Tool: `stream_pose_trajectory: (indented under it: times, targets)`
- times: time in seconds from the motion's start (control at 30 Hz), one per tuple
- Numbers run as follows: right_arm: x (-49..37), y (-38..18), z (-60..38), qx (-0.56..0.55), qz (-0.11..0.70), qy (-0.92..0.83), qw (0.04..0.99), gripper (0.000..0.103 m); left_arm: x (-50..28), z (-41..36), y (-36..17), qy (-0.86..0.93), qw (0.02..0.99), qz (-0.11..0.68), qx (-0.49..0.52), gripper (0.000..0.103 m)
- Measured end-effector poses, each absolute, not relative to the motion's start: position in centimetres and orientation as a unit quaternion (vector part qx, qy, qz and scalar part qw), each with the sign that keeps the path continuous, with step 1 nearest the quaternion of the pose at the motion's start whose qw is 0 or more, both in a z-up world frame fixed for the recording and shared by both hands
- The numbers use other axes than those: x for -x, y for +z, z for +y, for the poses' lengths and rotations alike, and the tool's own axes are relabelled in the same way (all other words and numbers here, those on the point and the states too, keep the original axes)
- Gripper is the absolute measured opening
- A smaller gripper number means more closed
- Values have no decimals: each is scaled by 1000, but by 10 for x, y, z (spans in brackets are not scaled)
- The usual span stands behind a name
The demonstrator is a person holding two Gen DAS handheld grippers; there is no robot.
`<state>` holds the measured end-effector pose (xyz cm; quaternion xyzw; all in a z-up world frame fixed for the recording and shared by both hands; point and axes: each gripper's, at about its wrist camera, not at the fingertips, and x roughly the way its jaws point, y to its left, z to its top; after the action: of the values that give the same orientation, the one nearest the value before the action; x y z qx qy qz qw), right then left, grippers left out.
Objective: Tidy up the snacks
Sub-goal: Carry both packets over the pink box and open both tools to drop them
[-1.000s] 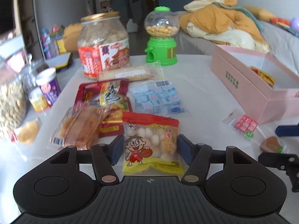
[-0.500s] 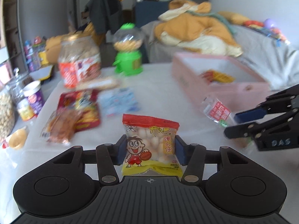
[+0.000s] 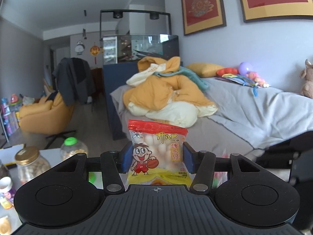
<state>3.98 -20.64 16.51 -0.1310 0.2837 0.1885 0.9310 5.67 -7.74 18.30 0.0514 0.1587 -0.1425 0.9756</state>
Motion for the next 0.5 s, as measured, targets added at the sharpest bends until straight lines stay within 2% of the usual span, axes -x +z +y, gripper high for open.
stream_pose_trajectory:
  times: [0.23,0.33,0.5]
  targets:
    - [-78,185,-248,96,283,123,946,33,-97,-98,144,-166,964,203,-44,58]
    - [-92,179,-254,82,295,111,945,33,-128,-87,112,-216,936,275,27,59]
    - [-115,173,-250,54,322,114,938,33,-136,-48,108,-208,936,265,104,59]
